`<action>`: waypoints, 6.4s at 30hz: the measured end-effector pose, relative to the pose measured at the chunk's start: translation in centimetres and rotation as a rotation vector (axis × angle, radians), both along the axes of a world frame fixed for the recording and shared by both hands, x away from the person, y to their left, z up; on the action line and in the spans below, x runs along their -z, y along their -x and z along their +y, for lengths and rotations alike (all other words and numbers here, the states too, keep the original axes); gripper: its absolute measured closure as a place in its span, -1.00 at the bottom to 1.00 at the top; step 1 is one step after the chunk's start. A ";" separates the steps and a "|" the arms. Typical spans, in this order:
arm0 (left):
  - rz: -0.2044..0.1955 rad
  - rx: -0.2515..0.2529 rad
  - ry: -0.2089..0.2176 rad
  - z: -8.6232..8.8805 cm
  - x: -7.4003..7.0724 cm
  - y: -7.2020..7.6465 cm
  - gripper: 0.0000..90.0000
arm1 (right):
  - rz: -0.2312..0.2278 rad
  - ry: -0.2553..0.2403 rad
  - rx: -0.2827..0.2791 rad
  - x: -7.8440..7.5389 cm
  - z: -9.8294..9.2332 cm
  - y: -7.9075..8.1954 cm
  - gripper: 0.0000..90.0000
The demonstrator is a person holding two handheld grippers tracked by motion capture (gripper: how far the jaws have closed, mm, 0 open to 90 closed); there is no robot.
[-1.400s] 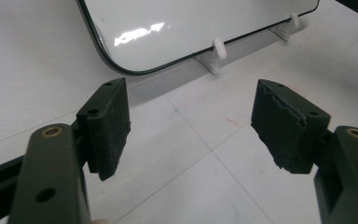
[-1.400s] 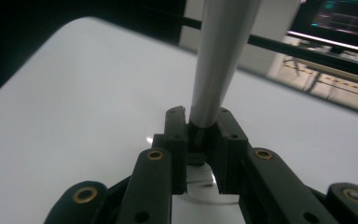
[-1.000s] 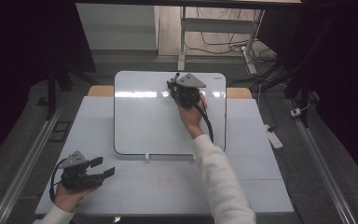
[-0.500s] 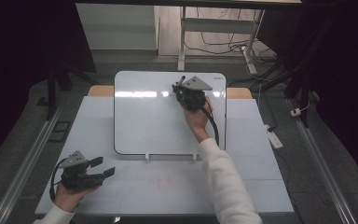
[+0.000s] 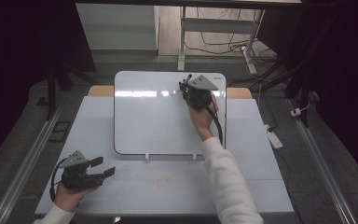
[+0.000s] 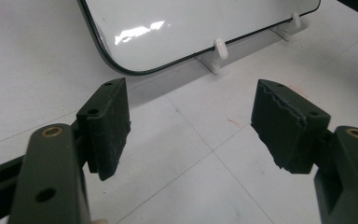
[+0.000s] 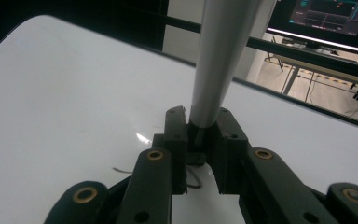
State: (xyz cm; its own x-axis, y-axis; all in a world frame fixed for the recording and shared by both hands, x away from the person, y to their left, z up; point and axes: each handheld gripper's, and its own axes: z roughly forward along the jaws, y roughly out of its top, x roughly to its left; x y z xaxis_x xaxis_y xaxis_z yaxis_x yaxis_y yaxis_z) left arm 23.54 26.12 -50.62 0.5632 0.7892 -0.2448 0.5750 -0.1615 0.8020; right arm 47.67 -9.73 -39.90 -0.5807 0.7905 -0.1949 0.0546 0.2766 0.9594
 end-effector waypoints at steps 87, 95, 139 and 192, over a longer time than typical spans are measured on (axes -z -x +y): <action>-0.003 -0.004 0.001 0.1 -0.1 0.0 -0.36 | -0.028 0.041 -0.047 1.9 1.7 1.9 0.72; -0.004 -0.008 -0.002 0.2 -0.1 0.2 -0.36 | -0.062 0.057 -0.018 1.1 2.1 0.9 0.72; -0.227 0.170 -0.004 -8.9 -7.7 -2.1 -0.32 | 0.294 -0.003 -0.409 5.6 -4.0 13.6 0.72; -0.162 -0.139 -0.032 -4.9 -13.0 -16.9 0.80 | 0.325 -0.123 -0.172 7.4 -17.8 18.1 0.16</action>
